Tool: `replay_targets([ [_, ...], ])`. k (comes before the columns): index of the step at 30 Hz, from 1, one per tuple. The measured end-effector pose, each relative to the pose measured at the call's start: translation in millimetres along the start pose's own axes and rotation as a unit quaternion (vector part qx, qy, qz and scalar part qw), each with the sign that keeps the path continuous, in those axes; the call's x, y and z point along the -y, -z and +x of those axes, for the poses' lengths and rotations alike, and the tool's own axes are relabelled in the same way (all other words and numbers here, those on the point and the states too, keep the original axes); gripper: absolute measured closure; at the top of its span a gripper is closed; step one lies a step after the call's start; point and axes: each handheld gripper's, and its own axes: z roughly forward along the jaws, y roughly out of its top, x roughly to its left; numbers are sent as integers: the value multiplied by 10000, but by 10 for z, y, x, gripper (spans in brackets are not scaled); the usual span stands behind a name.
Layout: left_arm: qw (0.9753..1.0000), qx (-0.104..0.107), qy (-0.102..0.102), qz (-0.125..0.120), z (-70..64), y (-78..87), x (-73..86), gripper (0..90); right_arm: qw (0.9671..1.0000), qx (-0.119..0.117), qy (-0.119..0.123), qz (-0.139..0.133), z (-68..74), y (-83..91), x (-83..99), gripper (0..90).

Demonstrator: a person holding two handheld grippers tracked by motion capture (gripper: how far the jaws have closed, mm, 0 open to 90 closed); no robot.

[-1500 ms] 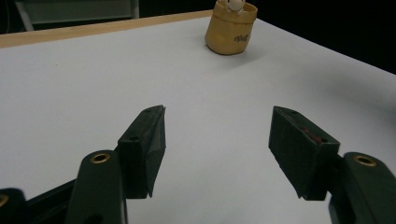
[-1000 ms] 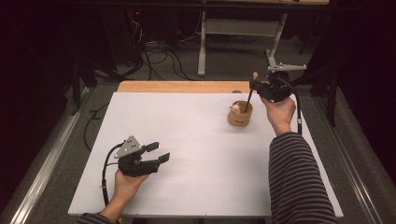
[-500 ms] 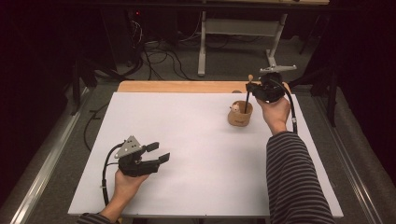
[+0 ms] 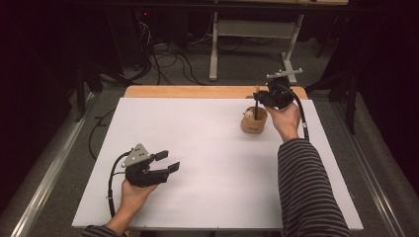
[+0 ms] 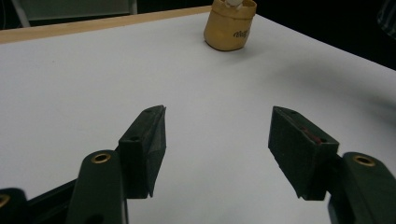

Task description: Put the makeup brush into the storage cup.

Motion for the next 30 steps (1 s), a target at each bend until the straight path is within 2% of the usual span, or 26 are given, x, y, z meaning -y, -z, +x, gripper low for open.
replay_targets([
  [3, 10000, -11, -8, -21, 0, 9, -1, 376, 9999, -65, -97, 43, -18, -23, 25, 609],
  [6, 10000, -12, -21, -9, 2, 11, -2, 376, 9998, -86, -125, 85, -19, -10, 43, 570],
  [15, 10000, 2, 6, -21, -3, 7, -2, 376, 9997, -226, -86, -91, -5, 156, 79, 542],
  [17, 10000, 1, 2, -21, -6, 7, -1, 375, 9993, -335, -122, -146, -11, 198, 86, 538],
  [24, 10000, -13, -7, -36, -7, 10, -1, 372, 9990, -320, -112, -285, -14, 354, 89, 532],
  [30, 10000, -30, -28, -21, -8, 10, 0, 370, 9992, -310, -9, -264, 7, 403, 103, 524],
])
